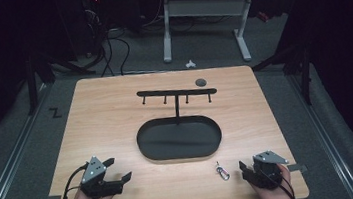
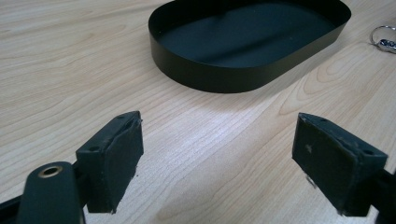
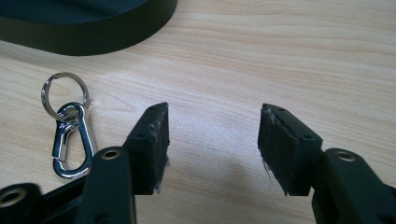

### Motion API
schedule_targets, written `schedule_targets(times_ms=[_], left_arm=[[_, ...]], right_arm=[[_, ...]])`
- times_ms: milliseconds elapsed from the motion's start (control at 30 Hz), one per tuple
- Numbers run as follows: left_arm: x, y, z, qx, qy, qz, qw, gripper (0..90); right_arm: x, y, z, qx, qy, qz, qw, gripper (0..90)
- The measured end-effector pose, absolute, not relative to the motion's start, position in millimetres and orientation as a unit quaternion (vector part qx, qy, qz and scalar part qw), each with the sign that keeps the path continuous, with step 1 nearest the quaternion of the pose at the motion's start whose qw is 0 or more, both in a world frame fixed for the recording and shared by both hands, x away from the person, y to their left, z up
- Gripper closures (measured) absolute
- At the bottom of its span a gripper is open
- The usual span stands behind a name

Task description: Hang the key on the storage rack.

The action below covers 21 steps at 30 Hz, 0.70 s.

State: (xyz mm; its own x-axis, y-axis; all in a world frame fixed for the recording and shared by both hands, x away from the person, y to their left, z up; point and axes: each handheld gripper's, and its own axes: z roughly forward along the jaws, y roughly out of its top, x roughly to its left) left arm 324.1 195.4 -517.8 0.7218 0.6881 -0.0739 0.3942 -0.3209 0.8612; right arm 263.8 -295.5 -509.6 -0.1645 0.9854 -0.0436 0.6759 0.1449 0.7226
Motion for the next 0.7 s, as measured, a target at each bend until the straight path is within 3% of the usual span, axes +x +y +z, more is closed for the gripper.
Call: schedule_targets(times_ms=[700], left_arm=[[324.2,192.4,-516.6,0.8,0.334,0.158,0.473,16.8]], right_arm=[[264.8,-295.0,-510.0,0.586,0.707,0.275,0.285,31.7]])
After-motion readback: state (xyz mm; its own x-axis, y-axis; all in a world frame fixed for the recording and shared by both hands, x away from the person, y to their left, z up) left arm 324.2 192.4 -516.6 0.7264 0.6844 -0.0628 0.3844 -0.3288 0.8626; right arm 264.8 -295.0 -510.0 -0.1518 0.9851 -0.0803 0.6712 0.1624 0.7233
